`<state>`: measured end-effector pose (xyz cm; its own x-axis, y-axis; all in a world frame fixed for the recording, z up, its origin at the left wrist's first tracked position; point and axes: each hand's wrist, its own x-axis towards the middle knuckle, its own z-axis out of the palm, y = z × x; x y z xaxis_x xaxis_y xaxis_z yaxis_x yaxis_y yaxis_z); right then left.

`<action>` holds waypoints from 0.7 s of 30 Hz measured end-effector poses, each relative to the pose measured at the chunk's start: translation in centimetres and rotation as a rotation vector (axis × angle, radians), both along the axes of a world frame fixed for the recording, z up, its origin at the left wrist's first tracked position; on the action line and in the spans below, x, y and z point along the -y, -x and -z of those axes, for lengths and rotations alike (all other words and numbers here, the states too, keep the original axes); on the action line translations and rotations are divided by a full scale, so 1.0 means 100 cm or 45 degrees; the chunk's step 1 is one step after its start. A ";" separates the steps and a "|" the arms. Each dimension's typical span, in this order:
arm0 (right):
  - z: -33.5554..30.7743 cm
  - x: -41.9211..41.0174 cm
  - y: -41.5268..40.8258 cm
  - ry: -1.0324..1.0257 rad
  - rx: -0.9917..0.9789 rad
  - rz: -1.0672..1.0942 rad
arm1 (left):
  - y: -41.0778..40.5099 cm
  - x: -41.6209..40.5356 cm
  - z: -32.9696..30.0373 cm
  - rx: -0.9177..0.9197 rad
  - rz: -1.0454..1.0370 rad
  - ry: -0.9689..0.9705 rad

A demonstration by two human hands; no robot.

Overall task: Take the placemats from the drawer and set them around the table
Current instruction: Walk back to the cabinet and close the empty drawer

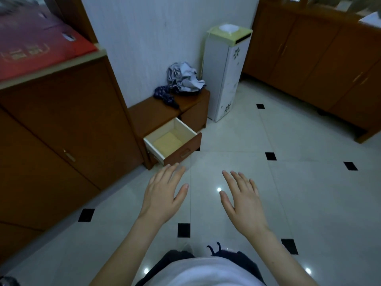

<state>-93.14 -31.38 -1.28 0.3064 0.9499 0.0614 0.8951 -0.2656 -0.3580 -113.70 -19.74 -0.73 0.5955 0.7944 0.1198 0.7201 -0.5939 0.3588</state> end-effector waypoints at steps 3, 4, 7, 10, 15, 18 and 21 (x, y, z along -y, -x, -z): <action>-0.004 -0.049 -0.022 -0.029 0.000 -0.013 | -0.020 -0.045 -0.006 0.007 -0.009 -0.024; -0.004 -0.064 -0.029 -0.026 0.006 -0.021 | -0.027 -0.057 -0.007 0.012 -0.018 -0.025; 0.000 -0.107 -0.054 0.001 -0.002 -0.072 | -0.049 -0.087 0.000 -0.013 -0.063 0.006; 0.010 -0.149 -0.086 0.008 -0.041 -0.155 | -0.071 -0.110 0.014 -0.026 -0.140 0.039; 0.021 -0.230 -0.153 0.035 -0.043 -0.372 | -0.128 -0.151 0.029 -0.028 -0.357 0.067; 0.017 -0.280 -0.193 0.065 -0.020 -0.519 | -0.166 -0.174 0.028 0.013 -0.528 0.096; 0.008 -0.323 -0.227 0.074 -0.013 -0.672 | -0.201 -0.192 0.025 0.041 -0.671 0.099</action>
<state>-70.45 0.92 -2.11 -0.2137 0.9769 0.0039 0.9090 0.2004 -0.3654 -93.55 -0.54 -3.23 0.1104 0.9921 0.0600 0.9016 -0.1254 0.4140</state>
